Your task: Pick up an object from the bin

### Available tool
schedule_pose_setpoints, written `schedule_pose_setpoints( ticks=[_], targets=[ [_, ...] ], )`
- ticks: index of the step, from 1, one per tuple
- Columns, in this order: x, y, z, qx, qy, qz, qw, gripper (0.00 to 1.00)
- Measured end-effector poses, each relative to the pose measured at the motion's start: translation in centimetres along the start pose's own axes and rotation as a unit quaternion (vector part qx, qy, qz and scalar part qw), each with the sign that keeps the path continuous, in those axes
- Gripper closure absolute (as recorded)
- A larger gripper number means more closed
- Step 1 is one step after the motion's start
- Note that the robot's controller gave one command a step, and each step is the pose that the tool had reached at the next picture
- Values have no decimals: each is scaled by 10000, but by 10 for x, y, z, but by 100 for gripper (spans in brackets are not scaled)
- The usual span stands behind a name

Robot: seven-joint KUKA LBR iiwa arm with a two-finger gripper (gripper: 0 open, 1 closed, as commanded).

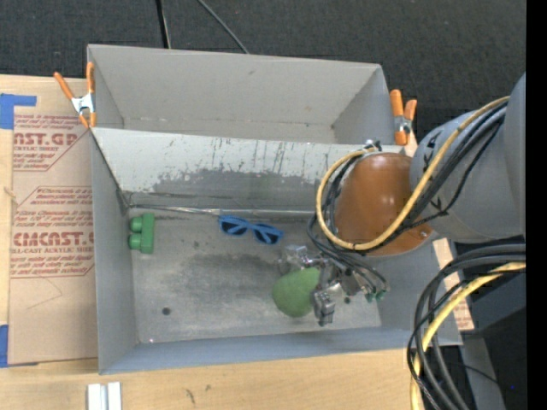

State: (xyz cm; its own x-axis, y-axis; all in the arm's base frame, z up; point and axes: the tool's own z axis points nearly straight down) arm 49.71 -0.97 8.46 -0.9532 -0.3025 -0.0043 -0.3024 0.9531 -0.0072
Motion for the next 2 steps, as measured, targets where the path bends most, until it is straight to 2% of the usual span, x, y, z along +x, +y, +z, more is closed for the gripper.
schedule_pose_setpoints(
  ticks=[1, 2],
  targets=[
    [-54, -13, -1, -24, 51, -264, 9996, 100],
    [-55, -13, -1, -26, 58, -264, 9996, 100]
  ],
)
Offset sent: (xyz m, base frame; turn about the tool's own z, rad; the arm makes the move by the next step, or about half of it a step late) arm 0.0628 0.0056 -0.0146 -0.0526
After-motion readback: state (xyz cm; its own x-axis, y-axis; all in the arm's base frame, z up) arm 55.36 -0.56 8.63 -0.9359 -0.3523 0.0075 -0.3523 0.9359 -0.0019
